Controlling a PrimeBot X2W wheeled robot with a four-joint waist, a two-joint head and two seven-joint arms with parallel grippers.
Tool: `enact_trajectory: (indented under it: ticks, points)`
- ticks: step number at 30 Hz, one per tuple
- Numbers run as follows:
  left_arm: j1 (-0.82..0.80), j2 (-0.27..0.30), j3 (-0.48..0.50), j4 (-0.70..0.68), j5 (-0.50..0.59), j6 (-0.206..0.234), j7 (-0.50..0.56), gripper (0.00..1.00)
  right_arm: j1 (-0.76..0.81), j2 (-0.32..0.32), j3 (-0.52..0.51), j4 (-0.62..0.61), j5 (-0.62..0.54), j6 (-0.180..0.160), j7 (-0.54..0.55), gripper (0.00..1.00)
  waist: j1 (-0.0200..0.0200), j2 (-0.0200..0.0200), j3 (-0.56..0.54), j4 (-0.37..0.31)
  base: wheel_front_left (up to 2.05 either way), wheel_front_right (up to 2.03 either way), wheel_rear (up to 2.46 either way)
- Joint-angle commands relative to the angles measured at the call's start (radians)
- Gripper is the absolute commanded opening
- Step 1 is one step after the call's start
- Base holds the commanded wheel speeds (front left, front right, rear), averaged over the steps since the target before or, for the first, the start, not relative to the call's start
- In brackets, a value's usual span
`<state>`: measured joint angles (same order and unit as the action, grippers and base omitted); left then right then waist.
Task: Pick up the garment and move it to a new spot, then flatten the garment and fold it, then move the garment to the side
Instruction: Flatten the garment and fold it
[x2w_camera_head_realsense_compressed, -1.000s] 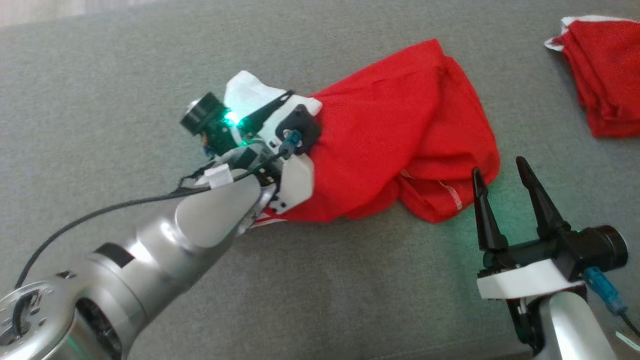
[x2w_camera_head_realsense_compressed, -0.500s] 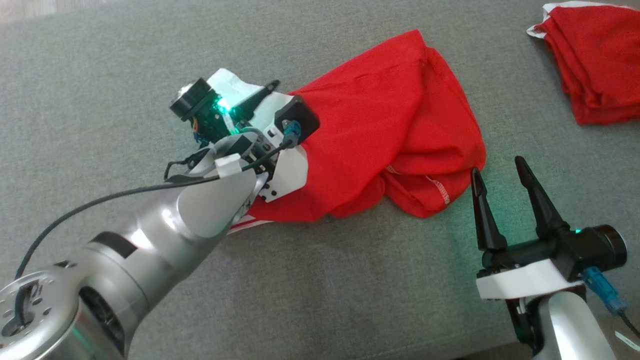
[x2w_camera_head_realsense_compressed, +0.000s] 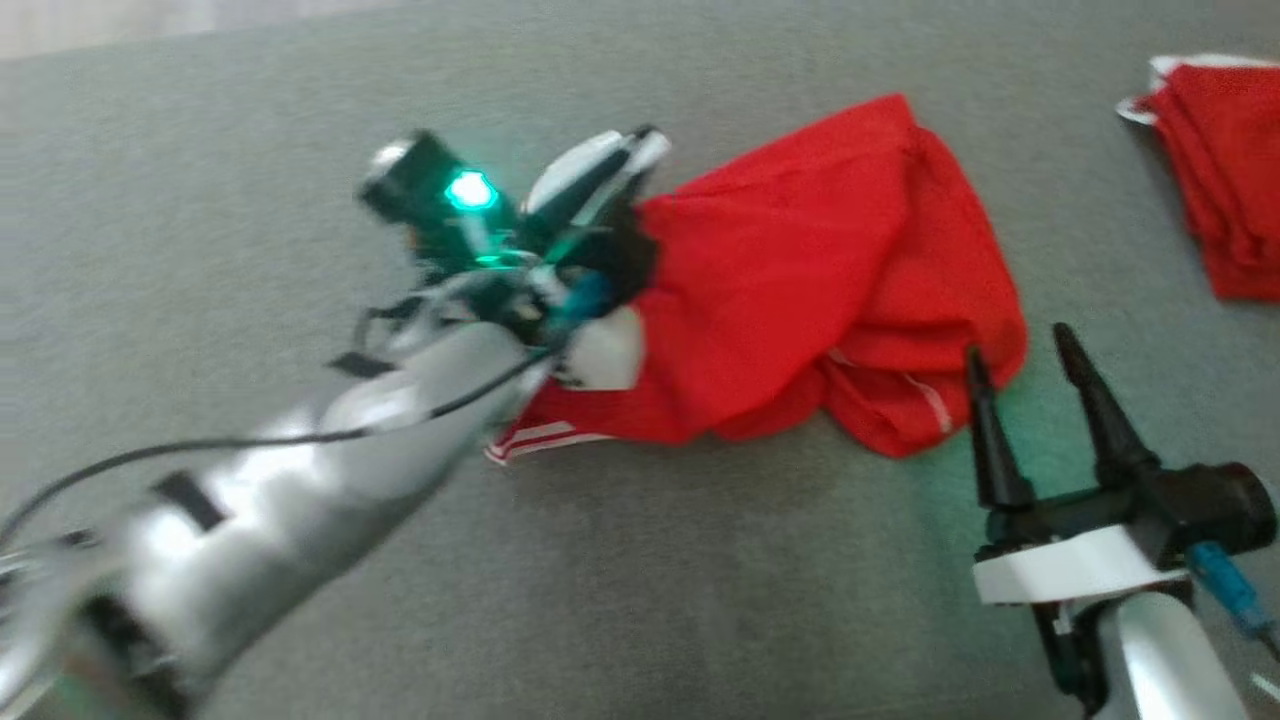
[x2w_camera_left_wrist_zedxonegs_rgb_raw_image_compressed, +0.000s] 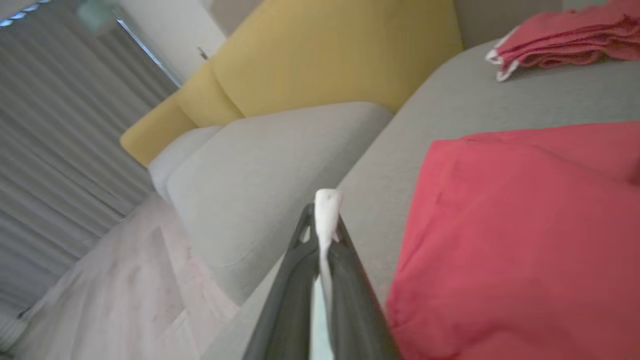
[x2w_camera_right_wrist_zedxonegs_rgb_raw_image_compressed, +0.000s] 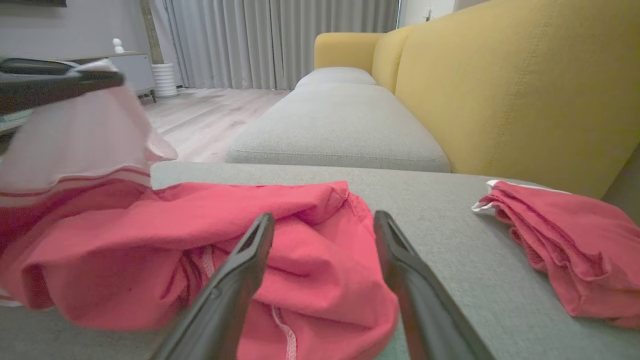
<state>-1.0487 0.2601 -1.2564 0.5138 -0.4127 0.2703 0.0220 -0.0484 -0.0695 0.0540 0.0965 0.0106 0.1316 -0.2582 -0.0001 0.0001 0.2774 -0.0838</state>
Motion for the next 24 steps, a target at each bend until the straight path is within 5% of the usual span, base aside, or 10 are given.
enact_trajectory:
  ticks: [1,9,13,24]
  points:
    - [-0.006,0.100,0.064,-0.082,-0.004,0.039,-0.024,0.00,-0.014,-0.025,0.005,-0.027,0.024,-0.001,-0.004,1.00,0.0001,-0.0001,-0.012,0.056,0.00,0.00,0.00]
    - [0.085,0.367,0.134,-0.377,-0.021,0.121,-0.063,0.00,-0.095,-0.104,-0.019,0.040,0.166,-0.001,-0.004,1.00,0.0001,-0.0001,-0.002,0.153,0.00,0.00,0.00]
    - [0.123,0.456,0.170,-0.459,-0.036,0.157,-0.095,0.00,-0.194,-0.180,0.037,0.165,0.290,-0.001,0.001,1.00,0.0001,-0.0001,0.014,0.181,0.00,0.00,0.00]
    - [0.131,0.524,0.188,-0.464,-0.040,0.165,-0.117,0.00,-0.425,-0.339,0.197,0.356,0.676,-0.001,0.202,1.00,0.0001,-0.0001,0.058,0.236,0.00,0.00,0.00]
